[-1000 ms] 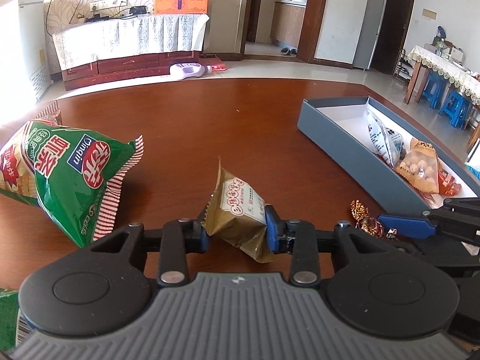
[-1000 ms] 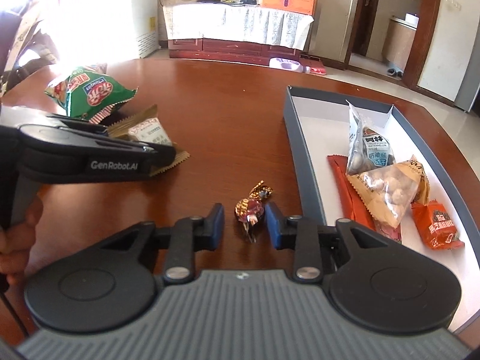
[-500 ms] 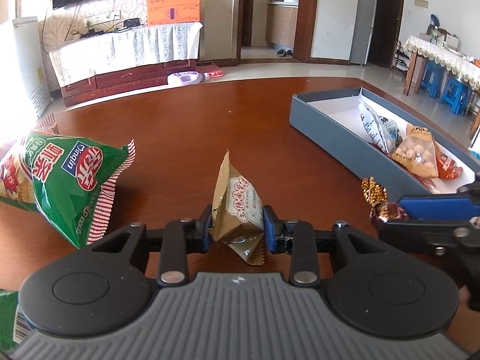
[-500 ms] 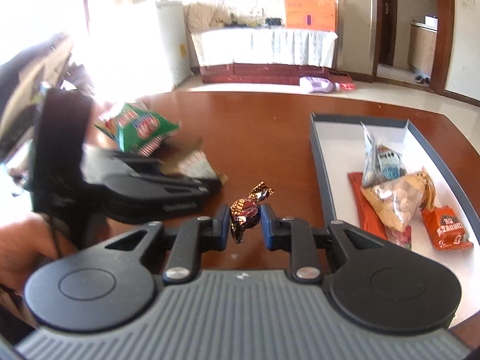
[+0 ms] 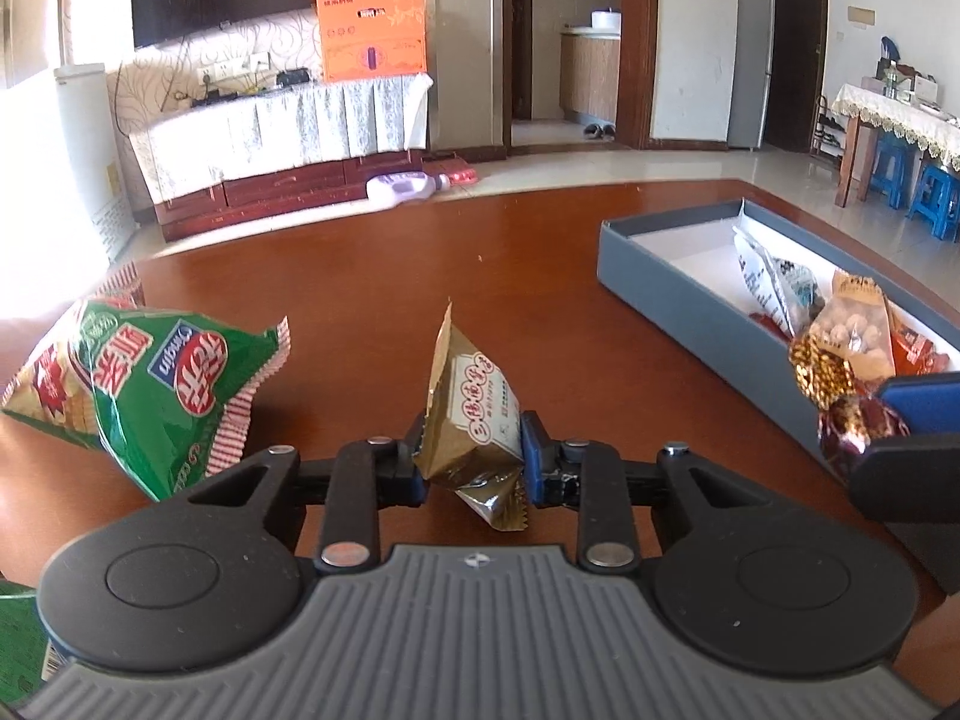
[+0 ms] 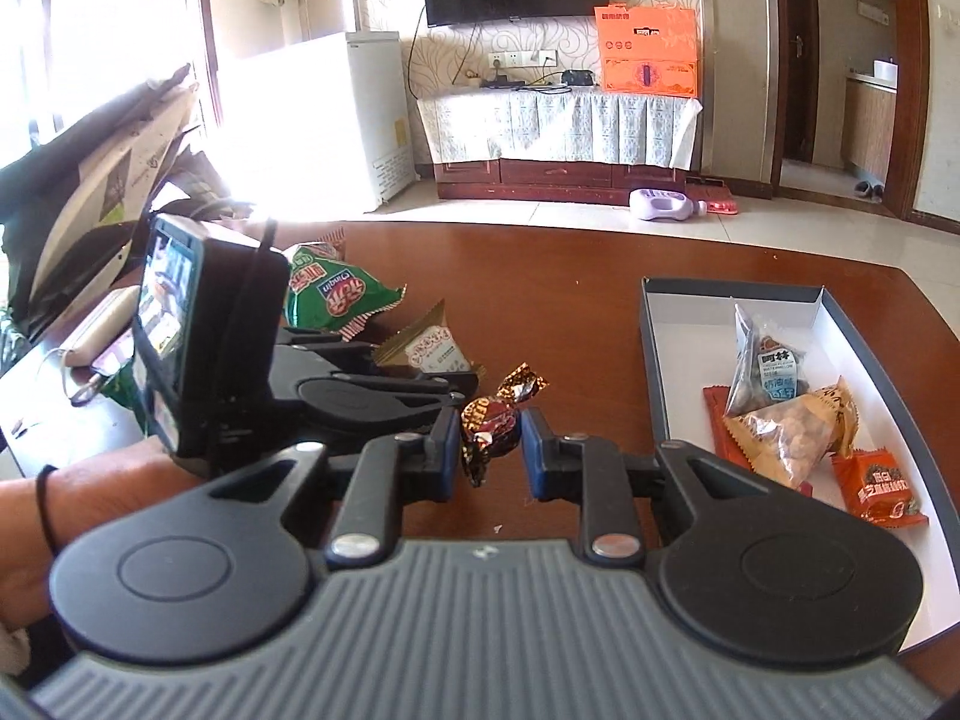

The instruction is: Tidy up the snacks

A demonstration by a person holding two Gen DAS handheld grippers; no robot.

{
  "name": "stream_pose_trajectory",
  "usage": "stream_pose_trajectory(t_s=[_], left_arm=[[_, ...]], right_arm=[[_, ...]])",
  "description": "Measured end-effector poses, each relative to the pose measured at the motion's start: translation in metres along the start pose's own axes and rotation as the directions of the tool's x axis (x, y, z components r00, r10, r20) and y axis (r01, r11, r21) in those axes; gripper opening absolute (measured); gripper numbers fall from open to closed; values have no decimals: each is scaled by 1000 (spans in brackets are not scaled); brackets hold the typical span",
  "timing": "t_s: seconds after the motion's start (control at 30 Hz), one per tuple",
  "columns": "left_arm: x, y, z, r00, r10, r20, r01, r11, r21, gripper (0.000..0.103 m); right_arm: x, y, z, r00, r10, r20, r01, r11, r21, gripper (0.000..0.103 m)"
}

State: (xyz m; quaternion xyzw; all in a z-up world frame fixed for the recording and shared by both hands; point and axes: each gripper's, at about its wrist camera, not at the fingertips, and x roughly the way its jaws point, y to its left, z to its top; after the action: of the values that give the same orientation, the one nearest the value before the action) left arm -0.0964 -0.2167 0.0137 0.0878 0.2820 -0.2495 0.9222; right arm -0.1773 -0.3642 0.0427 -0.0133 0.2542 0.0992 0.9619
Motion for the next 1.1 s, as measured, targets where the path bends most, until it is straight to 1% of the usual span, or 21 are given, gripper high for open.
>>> stream_pose_trajectory(t_s=[0.6, 1.1], left_arm=[[-6, -4, 9, 998, 32, 48, -31, 999, -16, 30], [-8, -19, 16, 998, 21, 54, -20, 1000, -4, 30]], right_arm=[[-12, 3, 3, 1000, 7, 29, -6, 1000, -24, 25], [-18, 1, 3, 999, 15, 41, -14, 1000, -28, 25]])
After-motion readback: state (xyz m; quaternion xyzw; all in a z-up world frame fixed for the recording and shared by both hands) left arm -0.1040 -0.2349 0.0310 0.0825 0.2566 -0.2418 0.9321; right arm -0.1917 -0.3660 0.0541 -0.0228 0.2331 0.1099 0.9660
